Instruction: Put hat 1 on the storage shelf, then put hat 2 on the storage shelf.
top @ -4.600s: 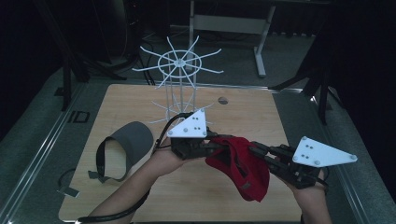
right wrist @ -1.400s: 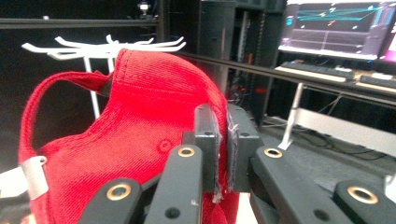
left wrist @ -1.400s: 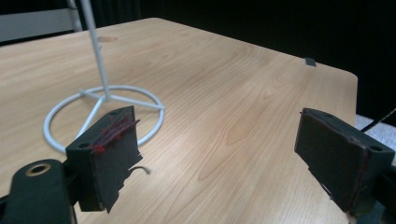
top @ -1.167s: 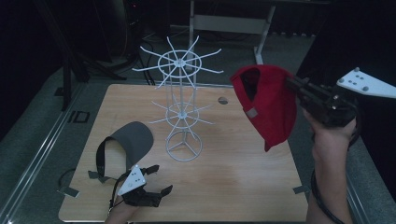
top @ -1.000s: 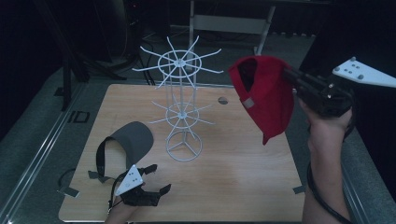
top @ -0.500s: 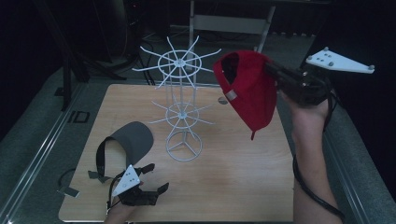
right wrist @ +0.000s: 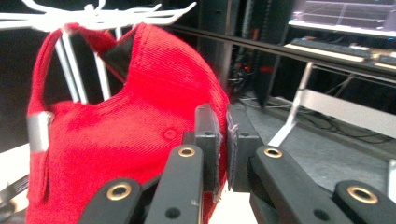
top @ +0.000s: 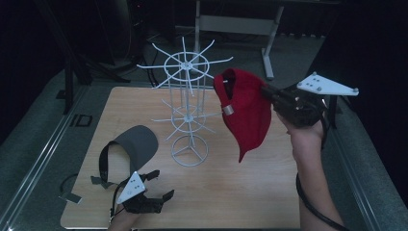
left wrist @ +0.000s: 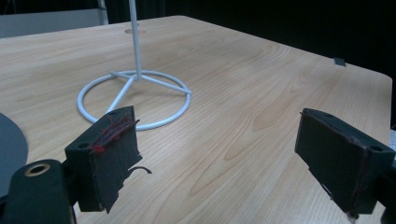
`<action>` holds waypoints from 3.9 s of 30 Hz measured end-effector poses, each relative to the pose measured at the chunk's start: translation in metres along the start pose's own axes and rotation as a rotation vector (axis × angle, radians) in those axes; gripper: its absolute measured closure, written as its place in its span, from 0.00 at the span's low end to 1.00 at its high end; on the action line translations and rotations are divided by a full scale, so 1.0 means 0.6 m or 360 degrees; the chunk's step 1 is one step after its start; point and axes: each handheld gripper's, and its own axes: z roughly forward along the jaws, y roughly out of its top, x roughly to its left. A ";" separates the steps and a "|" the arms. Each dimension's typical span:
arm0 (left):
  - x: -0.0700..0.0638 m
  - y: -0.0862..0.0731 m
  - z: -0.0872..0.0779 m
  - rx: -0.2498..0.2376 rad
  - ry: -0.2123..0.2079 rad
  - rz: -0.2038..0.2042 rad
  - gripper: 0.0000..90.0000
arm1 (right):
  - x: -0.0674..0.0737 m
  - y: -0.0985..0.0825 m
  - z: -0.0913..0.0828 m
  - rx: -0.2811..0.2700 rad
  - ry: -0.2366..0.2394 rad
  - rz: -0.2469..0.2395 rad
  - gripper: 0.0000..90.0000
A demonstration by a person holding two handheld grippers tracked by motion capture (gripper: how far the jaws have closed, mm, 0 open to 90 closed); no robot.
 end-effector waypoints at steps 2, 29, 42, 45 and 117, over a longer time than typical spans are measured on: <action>0.000 0.000 0.000 0.0000 -0.0005 -0.0009 0.15 | 0.002 -0.005 0.000 0.0003 0.0014 0.0002 0.95; 0.010 -0.005 -0.008 0.0069 0.0019 -0.0103 0.15 | -0.012 -0.102 -0.051 -0.0044 0.0143 -0.0006 0.53; 0.010 -0.008 -0.013 0.0122 -0.0025 -0.0095 0.15 | -0.046 -0.224 -0.066 0.0115 0.0081 0.0136 0.34; 0.016 -0.009 -0.021 0.0116 -0.0033 -0.0092 0.15 | -0.054 -0.264 -0.063 0.0140 0.0043 0.0167 0.30; 0.180 -0.064 -0.131 0.0608 0.0669 -0.0250 0.90 | -0.107 -0.513 -0.087 0.0226 -0.0230 0.0327 0.20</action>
